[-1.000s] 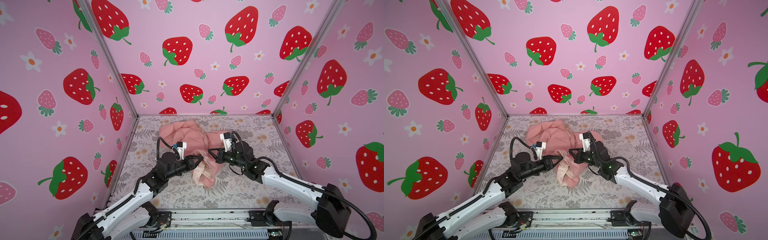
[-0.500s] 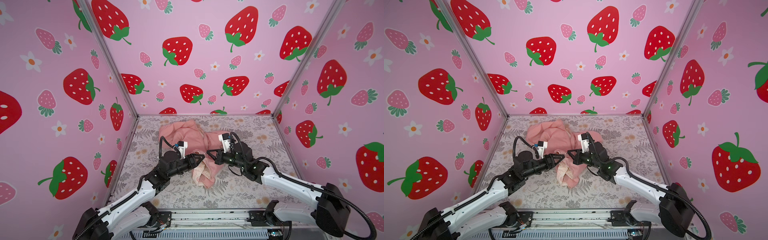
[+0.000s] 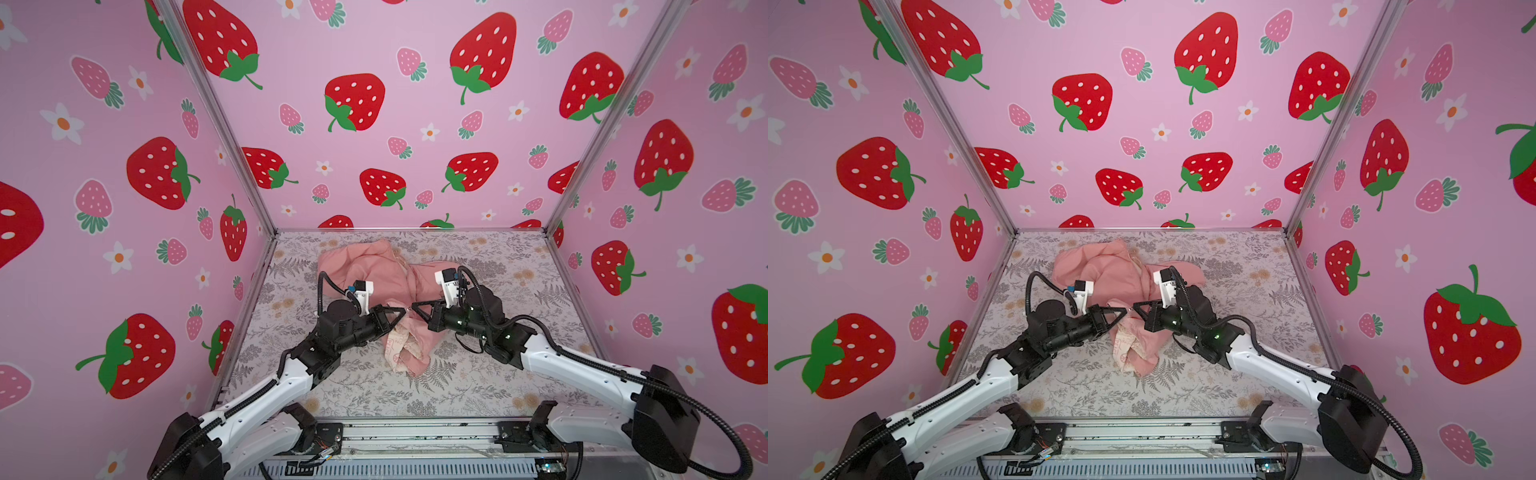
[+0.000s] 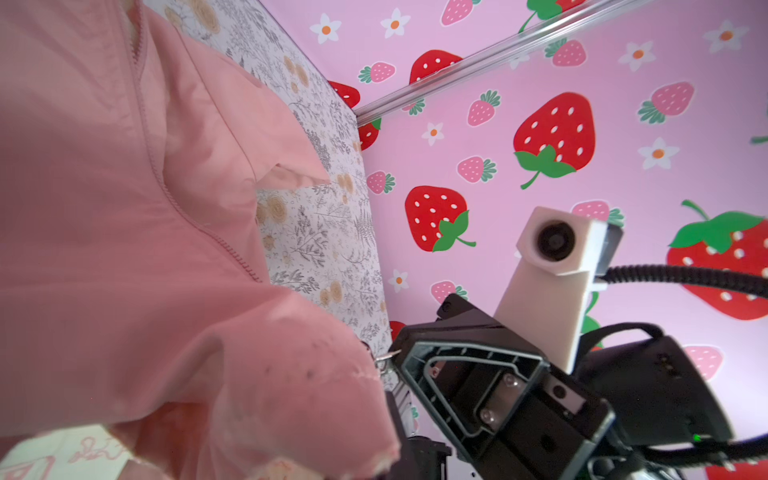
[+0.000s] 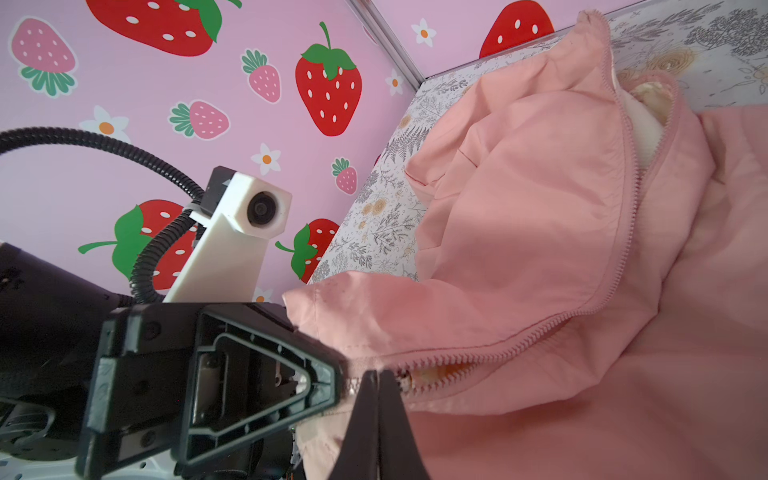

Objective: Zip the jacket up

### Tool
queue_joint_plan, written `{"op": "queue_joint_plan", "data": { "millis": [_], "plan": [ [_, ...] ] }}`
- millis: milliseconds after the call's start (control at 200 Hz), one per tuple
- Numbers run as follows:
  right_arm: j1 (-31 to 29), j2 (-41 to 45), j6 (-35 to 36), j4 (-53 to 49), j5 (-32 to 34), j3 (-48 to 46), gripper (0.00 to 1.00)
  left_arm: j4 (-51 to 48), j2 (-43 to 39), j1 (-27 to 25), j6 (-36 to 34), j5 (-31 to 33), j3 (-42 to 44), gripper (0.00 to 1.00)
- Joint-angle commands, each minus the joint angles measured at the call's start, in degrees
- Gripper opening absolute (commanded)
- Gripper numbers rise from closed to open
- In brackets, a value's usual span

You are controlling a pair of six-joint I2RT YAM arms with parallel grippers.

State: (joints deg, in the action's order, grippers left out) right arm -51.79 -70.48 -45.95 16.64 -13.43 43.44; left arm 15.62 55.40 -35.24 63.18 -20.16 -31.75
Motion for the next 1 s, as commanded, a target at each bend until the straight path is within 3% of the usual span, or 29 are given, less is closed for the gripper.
{"op": "queue_joint_plan", "data": {
  "millis": [0,455,685,991],
  "plan": [
    [2.44,-1.17,1.55,0.49,1.98,-0.05,0.00,-3.59,-3.43,1.93,-0.80,-0.11,-0.87,0.00],
    [13.57,-8.06,6.43,-2.71,0.10,5.59,0.00,-19.54,-8.93,11.45,-7.32,-4.05,-4.34,0.00],
    [19.74,-11.09,8.64,-4.72,-0.70,10.30,0.00,-30.08,-3.46,17.26,-17.11,-4.59,-13.31,0.00],
    [27.04,-11.86,10.51,-8.60,-1.03,17.96,0.00,-36.65,7.25,21.47,-26.22,-5.50,-30.51,0.00]
  ]
}}
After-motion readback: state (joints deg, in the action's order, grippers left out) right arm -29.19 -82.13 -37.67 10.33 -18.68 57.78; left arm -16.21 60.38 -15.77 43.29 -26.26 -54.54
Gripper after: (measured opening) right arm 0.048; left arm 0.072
